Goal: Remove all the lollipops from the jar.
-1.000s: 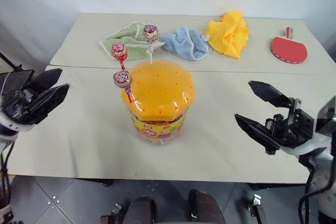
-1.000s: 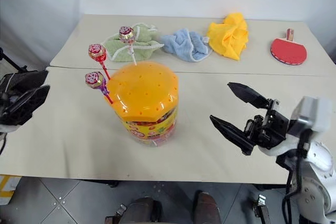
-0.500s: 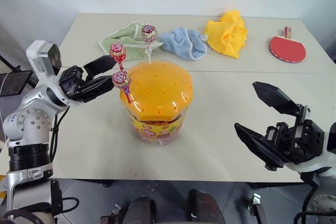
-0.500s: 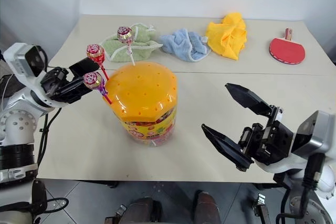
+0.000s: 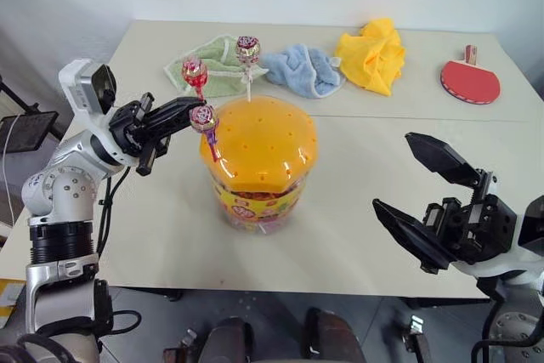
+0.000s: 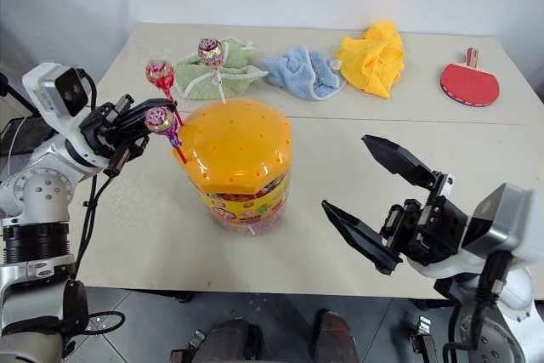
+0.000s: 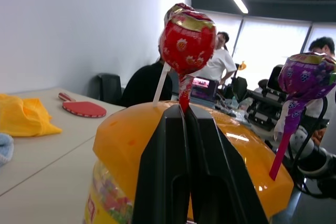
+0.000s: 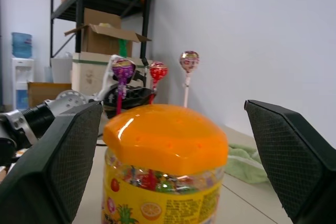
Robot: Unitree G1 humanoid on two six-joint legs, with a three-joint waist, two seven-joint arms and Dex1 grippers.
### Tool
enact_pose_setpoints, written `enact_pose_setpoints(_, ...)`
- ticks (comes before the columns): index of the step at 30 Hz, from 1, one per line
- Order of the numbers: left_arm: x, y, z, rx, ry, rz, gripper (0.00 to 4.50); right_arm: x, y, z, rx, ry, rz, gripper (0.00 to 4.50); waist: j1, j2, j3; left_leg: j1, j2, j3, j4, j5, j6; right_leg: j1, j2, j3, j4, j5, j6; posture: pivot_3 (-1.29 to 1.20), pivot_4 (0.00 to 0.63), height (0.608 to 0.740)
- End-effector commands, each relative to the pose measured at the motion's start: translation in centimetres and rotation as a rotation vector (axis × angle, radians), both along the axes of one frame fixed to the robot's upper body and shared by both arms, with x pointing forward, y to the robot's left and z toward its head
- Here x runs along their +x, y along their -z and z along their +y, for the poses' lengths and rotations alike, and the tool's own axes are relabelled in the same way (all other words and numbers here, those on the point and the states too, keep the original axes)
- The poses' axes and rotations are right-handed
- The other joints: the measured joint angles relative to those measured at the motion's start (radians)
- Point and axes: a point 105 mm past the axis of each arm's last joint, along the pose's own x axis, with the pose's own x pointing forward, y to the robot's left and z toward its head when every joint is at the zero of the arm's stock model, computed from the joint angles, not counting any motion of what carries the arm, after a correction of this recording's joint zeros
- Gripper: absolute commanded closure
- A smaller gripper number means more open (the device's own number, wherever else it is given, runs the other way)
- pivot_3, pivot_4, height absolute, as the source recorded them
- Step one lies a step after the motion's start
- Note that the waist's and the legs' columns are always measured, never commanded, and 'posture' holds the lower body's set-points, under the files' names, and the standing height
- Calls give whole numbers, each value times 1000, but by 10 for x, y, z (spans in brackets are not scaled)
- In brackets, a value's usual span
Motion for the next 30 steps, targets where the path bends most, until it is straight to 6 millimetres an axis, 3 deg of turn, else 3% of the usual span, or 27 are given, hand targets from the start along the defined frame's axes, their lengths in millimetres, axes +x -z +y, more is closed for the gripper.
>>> enact_pose_setpoints(1,-1,-36,19,-169,-33,-15,4488,-3,-7,3,3,-41,-45,0,-1,0,0,0,0,0,0,0,0,0,0,0,0,0,0,0,150,740)
enact_pose_setpoints(3,2,-43,33,-225,-93,6,4488,-3,-7,5,-39,-81,-58,0,-3,0,0,0,0,0,0,0,0,0,0,0,0,0,0,0,150,740)
enact_pose_setpoints(5,7,-49,62,-286,-226,27,4488,-2,-4,7,-93,-135,-68,0,-11,0,0,1,0,0,-1,0,0,0,0,0,0,0,0,0,150,740)
enact_pose_setpoints(8,6,-46,89,-267,-380,44,4488,-2,1,9,-174,-200,-78,0,-24,-1,0,1,1,0,-2,0,0,0,0,0,0,0,0,0,150,740)
enact_pose_setpoints(12,5,7,118,60,-629,231,4488,-8,15,12,-309,-320,-70,0,-29,-1,0,1,1,0,-3,0,0,-1,0,0,0,0,0,0,150,740)
enact_pose_setpoints(14,-5,47,145,243,-763,400,4488,-10,22,12,-350,-372,-47,0,-32,-1,0,2,1,1,-5,-1,0,-1,0,0,0,0,0,0,150,740)
enact_pose_setpoints(18,-25,91,173,435,-895,557,4488,-10,34,9,-411,-415,-15,0,-18,-4,1,2,1,2,-4,-1,0,-1,0,0,-1,0,0,0,150,740)
enact_pose_setpoints(25,-51,131,167,601,-902,754,4488,-7,47,6,-470,-425,19,0,1,-7,0,1,2,1,-3,-2,0,-1,-1,0,0,0,0,0,150,740)
enact_pose_setpoints(26,-53,136,168,645,-913,759,4026,-6,49,5,-485,-421,23,0,-1,-7,0,1,2,1,-3,-2,-1,-1,-1,0,0,0,0,0,150,740)
enact_pose_setpoints(30,-54,135,169,649,-920,728,2947,-5,54,1,-516,-407,21,0,-3,-7,0,2,3,3,-4,-3,-1,-2,0,0,0,0,-1,0,150,740)
